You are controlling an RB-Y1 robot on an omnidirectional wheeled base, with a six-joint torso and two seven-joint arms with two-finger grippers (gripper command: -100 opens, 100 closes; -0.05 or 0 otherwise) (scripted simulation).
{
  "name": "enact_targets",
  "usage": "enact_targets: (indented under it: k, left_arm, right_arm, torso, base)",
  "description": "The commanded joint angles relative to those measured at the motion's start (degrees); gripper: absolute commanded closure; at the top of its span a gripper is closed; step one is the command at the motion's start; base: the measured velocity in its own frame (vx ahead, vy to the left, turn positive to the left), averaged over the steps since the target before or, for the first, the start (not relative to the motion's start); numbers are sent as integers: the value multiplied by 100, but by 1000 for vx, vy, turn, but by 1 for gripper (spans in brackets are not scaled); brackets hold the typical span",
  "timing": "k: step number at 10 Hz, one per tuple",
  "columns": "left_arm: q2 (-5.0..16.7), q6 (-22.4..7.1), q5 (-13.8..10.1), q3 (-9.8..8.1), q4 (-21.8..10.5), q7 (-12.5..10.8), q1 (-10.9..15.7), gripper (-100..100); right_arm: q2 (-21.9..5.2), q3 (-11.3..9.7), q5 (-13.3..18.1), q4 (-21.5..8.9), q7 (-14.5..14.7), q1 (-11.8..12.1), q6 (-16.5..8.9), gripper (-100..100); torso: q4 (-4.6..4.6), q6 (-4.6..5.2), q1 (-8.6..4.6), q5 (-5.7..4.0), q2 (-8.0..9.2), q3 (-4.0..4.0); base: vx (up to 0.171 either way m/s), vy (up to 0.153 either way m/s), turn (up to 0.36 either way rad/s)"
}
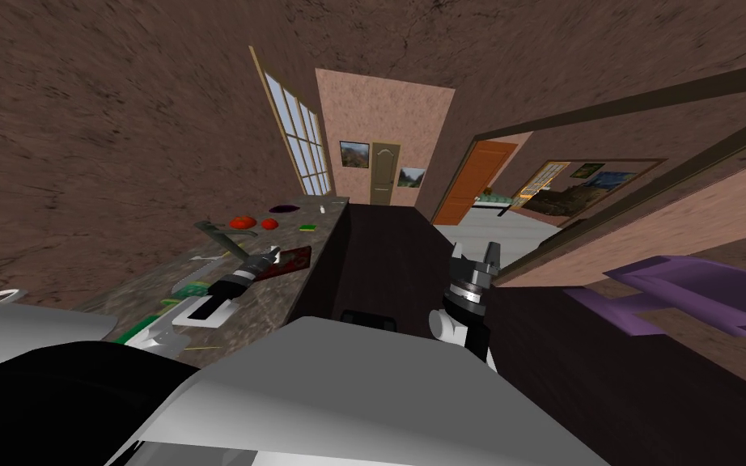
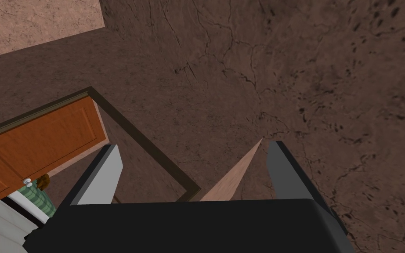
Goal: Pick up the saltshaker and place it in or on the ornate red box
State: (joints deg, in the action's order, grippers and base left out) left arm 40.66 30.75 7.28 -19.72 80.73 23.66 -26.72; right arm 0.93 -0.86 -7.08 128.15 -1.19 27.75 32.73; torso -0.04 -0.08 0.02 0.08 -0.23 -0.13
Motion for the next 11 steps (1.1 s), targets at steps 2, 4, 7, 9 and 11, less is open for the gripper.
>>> enact_targets:
  k: [2, 4, 7, 9, 11]
  left_arm:
    - [-76, 298, -48, -38, -424, -34, 46, 100]
    - [-103, 416, -70, -55, -610, -50, 57, 100]
    - [-161, 701, -121, -98, -1007, -90, 87, 100]
    - [-188, 859, -146, -127, -1219, -112, 112, 100]
    - [-181, 832, -140, -115, -1198, -108, 117, -100]
  right_arm:
    - [0, 0, 0, 0, 0, 0, 0, 0]
    - [0, 0, 0, 0, 0, 0, 0, 0]
    - [0, 0, 0, 0, 0, 0, 0, 0]
    - [0, 0, 0, 0, 0, 0, 0, 0]
    - [0, 0, 0, 0, 0, 0, 0, 0]
  torso:
    - [0, -3, 1, 1, 3, 2]
    - [0, -3, 0, 0, 5, 3]
    - [0, -4, 0, -1, 5, 2]
    - [1, -3, 0, -3, 8, 4]
    - [3, -1, -4, -6, 14, 8]
  base:
    - [33, 1, -45]
    - [25, 2, -17]
    - [30, 4, -31]
    - [20, 11, -28]
    - [4, 4, -1]
